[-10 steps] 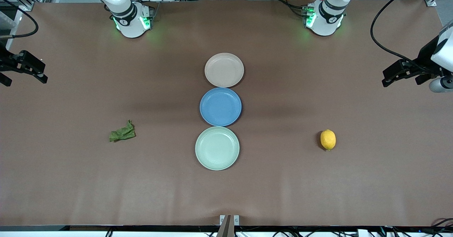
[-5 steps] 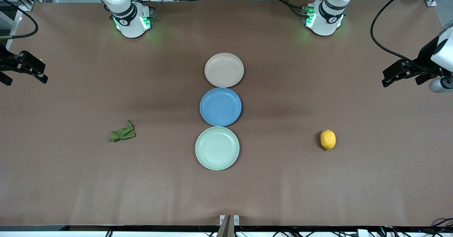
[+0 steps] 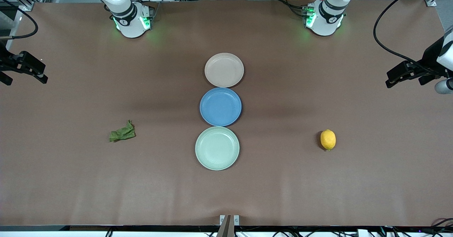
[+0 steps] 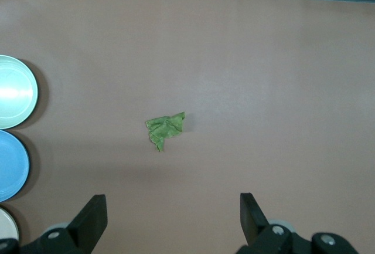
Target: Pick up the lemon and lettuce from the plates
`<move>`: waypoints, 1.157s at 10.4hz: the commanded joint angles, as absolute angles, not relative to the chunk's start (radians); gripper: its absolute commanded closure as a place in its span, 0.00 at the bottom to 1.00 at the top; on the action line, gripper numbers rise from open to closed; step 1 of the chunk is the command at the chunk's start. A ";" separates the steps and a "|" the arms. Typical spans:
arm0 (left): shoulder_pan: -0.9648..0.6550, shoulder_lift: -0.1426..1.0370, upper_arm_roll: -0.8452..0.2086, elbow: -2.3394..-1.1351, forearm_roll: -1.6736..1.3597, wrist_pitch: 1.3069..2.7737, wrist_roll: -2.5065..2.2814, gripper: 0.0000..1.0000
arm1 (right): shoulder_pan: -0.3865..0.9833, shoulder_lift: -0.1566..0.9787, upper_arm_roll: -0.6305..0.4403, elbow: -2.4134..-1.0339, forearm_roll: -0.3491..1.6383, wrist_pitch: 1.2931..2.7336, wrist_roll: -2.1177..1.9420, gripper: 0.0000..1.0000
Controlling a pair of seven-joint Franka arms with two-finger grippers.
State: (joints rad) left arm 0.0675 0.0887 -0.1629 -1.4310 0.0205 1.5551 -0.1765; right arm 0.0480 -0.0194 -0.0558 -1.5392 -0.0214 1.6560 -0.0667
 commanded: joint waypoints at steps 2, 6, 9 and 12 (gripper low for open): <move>0.124 0.068 -0.160 -1.434 -0.002 1.479 -0.152 0.00 | 0.054 -0.037 -0.041 -1.540 -0.032 1.644 -0.049 0.00; 0.160 0.069 -0.172 -1.434 0.006 1.439 -0.161 0.00 | 0.044 -0.038 -0.044 -1.539 -0.035 1.586 -0.054 0.00; 0.163 0.067 -0.170 -1.431 0.008 1.439 -0.160 0.00 | 0.028 -0.038 -0.044 -1.540 -0.035 1.591 -0.051 0.00; 0.160 0.067 -0.173 -1.431 0.009 1.439 -0.160 0.00 | 0.008 -0.041 -0.043 -1.543 -0.029 1.591 -0.049 0.00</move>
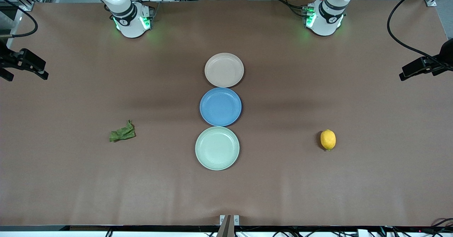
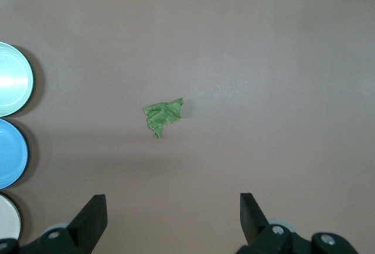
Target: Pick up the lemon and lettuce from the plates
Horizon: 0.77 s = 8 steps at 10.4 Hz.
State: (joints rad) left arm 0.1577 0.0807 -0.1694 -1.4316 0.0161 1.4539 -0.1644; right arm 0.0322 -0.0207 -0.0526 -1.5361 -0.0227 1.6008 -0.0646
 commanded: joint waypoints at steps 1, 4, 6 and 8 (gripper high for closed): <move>0.160 0.069 -0.173 -1.433 0.009 1.439 -0.160 0.00 | 0.006 -0.041 -0.043 -1.543 -0.028 1.595 -0.049 0.00; 0.163 0.066 -0.170 -1.431 0.008 1.439 -0.149 0.00 | 0.006 -0.031 -0.044 -1.536 -0.026 1.595 -0.049 0.00; 0.164 0.067 -0.170 -1.431 0.009 1.439 -0.149 0.00 | 0.011 -0.028 -0.044 -1.536 -0.026 1.598 -0.048 0.00; 0.163 0.067 -0.170 -1.431 0.009 1.439 -0.149 0.00 | 0.012 -0.028 -0.043 -1.534 -0.028 1.598 -0.048 0.00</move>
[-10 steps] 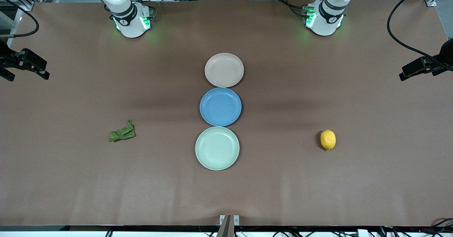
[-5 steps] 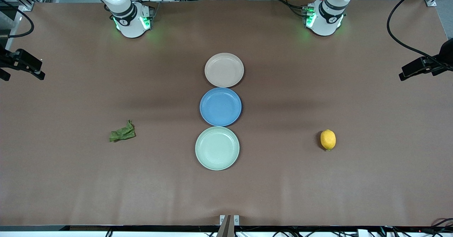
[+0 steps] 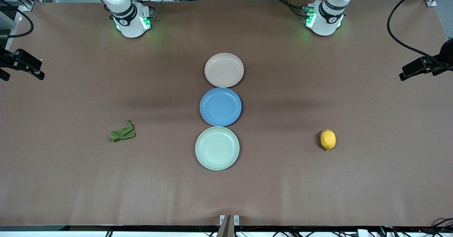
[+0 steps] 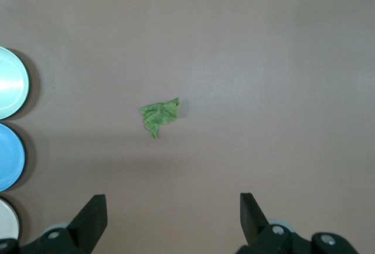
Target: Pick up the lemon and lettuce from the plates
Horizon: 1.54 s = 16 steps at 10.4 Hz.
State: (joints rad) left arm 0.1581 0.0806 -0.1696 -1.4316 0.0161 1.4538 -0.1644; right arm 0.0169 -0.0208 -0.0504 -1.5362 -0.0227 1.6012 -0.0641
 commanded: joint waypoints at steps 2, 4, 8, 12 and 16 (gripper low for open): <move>0.163 0.067 -0.170 -1.431 0.008 1.439 -0.149 0.00 | 0.009 -0.028 -0.043 -1.536 -0.023 1.598 -0.048 0.00; 0.164 0.066 -0.170 -1.431 0.008 1.439 -0.149 0.00 | 0.011 -0.028 -0.043 -1.534 -0.023 1.606 -0.048 0.00; 0.163 0.066 -0.172 -1.431 0.006 1.439 -0.158 0.00 | 0.008 -0.021 -0.043 -1.536 -0.023 1.608 -0.048 0.00; 0.155 0.077 -0.172 -1.424 0.003 1.483 -0.156 0.00 | 0.009 -0.020 -0.043 -1.536 -0.023 1.608 -0.048 0.00; 0.062 0.115 -0.201 -1.427 0.095 1.545 -0.150 0.00 | 0.014 -0.020 -0.043 -1.536 -0.023 1.609 -0.048 0.00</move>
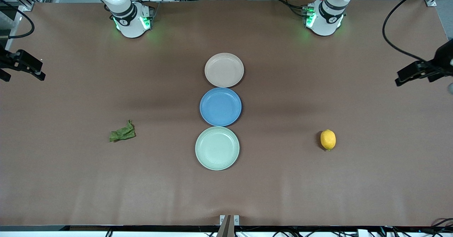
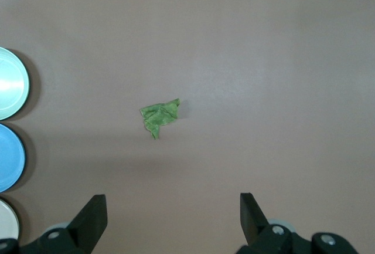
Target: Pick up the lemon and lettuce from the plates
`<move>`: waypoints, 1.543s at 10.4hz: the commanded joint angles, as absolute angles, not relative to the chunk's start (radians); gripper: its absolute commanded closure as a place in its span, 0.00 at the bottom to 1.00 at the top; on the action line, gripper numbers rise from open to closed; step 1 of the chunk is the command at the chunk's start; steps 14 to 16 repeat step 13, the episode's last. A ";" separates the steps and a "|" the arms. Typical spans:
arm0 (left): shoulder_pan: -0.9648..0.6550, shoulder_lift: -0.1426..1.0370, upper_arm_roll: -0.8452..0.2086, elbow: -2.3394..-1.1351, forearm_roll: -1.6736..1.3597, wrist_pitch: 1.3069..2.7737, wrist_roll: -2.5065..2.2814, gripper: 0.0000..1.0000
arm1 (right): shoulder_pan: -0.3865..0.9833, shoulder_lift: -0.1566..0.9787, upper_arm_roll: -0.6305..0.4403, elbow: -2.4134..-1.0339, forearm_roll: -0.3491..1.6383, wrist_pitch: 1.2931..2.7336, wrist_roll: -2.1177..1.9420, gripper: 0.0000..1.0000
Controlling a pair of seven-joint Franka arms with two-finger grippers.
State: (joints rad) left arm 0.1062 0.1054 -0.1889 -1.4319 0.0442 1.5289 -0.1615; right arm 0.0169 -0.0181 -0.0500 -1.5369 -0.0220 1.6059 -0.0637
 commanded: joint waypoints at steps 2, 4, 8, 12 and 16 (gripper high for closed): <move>0.031 0.120 -0.201 -1.425 0.097 1.545 -0.144 0.00 | 0.011 -0.020 -0.043 -1.535 -0.023 1.614 -0.048 0.00; 0.034 0.115 -0.201 -1.425 0.100 1.543 -0.143 0.00 | 0.006 -0.017 -0.043 -1.534 -0.021 1.621 -0.049 0.00; 0.044 0.054 -0.207 -1.425 0.089 1.504 -0.144 0.00 | 0.012 -0.017 -0.044 -1.536 -0.021 1.621 -0.048 0.00; 0.044 0.041 -0.207 -1.424 0.087 1.499 -0.134 0.00 | 0.017 -0.017 -0.043 -1.536 -0.021 1.620 -0.048 0.00; 0.044 0.041 -0.207 -1.424 0.084 1.499 -0.133 0.00 | 0.017 -0.017 -0.043 -1.536 -0.021 1.620 -0.048 0.00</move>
